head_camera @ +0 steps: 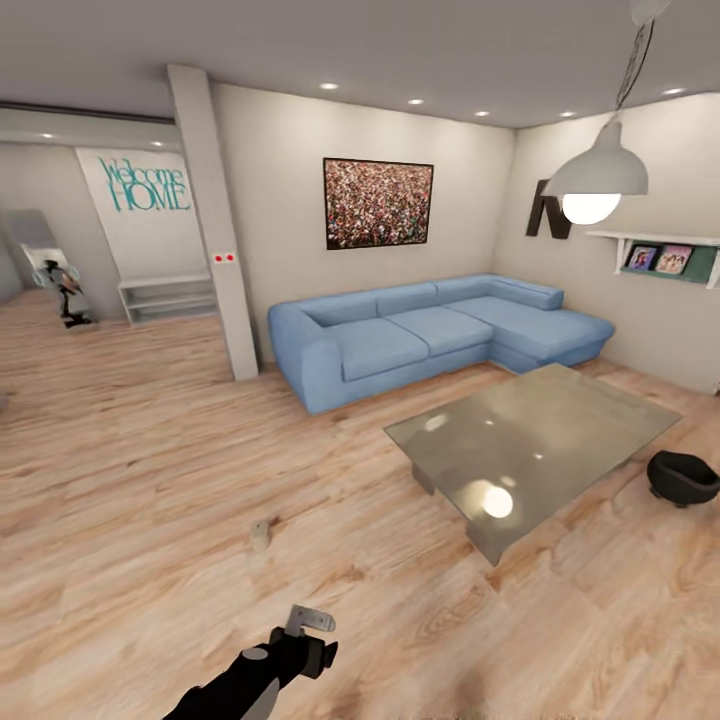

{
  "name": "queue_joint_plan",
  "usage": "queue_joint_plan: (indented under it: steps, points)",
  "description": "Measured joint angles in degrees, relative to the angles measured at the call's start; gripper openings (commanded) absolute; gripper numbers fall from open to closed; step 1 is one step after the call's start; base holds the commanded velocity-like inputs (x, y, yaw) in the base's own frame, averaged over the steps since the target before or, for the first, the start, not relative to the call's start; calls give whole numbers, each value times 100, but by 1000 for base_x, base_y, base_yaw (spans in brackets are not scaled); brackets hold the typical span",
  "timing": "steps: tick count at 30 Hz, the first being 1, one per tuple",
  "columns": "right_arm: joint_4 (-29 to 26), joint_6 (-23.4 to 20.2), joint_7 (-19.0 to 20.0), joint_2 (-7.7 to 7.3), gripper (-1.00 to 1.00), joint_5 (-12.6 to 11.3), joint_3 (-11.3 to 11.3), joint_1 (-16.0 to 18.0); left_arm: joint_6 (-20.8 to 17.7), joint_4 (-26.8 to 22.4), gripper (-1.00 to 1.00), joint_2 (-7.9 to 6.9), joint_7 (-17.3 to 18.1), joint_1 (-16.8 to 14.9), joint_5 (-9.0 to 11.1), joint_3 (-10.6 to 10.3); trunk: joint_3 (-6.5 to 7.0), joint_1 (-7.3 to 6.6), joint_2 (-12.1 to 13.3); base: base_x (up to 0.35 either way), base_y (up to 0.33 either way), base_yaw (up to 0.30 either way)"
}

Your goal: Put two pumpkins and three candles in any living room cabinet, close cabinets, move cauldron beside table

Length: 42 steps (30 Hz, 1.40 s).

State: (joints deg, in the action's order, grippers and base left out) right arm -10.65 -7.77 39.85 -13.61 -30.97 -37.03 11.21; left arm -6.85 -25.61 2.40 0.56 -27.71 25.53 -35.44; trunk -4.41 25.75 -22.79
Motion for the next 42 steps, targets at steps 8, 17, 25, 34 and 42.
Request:
queue_joint_plan:
  steps: [8, 17, 25, 34, 42]
  points:
    - [0, 0, 0, 2, 100, 1, 0, 0, 3, 0, 100, 0, -2, 0, 1, -45, 0, -1, 0, 29, -272, -265]
    - [-9, -2, -67, 13, 100, 39, 59, 0, 3, 0, 100, 0, -3, 0, 3, -48, -33, -1, 0, 171, -100, -24]
    - [-16, 22, -7, 40, 100, 48, 47, 0, 4, -3, 100, 1, -2, -1, 3, -48, -89, 0, 1, 47, -99, 58]
    - [-15, 20, -58, 48, 100, 60, 78, 0, 3, -4, 100, 0, -1, 0, 5, -48, -95, -1, 0, 30, -64, 4]
    - [-96, 36, -20, 46, 100, 151, 201, 3, -72, 6, 100, -6, -6, -1, 18, -33, -96, 0, -1, 31, -43, 0]
